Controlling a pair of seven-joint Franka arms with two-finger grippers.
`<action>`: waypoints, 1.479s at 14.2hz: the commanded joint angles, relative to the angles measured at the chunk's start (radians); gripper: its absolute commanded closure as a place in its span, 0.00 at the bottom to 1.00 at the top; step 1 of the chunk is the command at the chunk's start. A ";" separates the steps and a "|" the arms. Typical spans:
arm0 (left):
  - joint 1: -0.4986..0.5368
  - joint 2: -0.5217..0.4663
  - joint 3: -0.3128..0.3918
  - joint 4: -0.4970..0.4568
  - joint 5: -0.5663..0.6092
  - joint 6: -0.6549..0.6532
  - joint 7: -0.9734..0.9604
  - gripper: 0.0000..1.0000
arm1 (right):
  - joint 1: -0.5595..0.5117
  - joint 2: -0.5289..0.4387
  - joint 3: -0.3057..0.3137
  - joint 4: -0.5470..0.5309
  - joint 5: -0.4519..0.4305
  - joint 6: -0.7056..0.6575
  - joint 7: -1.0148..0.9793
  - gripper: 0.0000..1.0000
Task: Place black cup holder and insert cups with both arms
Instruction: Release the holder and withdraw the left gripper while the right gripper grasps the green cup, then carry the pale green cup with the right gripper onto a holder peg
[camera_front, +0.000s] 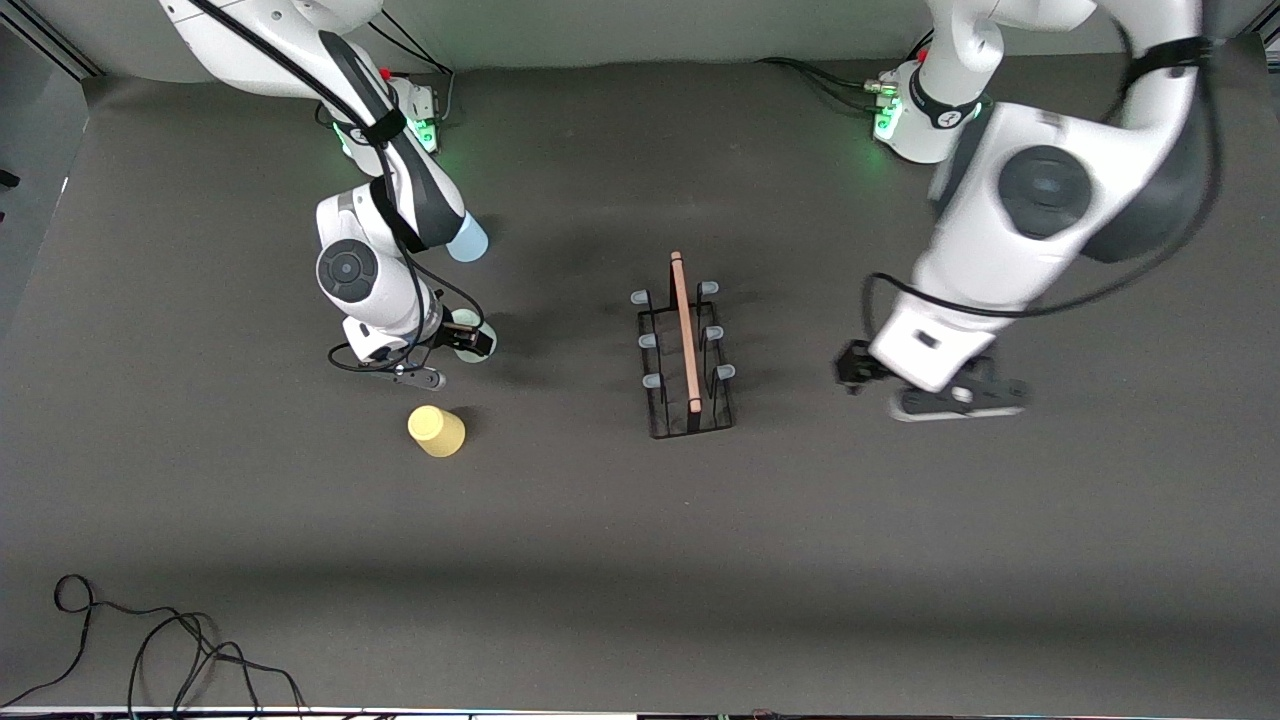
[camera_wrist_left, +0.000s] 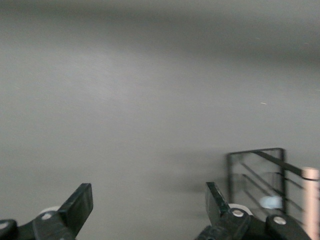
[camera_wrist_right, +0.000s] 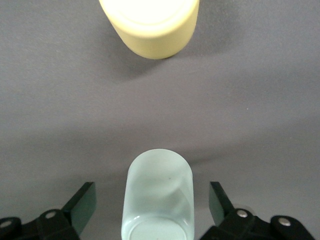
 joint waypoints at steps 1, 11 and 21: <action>0.071 -0.071 -0.012 -0.047 0.017 -0.007 0.132 0.00 | 0.006 -0.006 -0.002 -0.032 0.011 0.020 0.006 0.00; 0.227 -0.174 -0.005 -0.028 0.004 -0.194 0.354 0.00 | 0.037 -0.012 0.000 -0.050 0.011 0.017 0.010 0.00; 0.299 -0.158 0.011 0.031 0.012 -0.220 0.416 0.00 | 0.042 -0.027 0.000 -0.043 0.011 0.016 0.015 0.87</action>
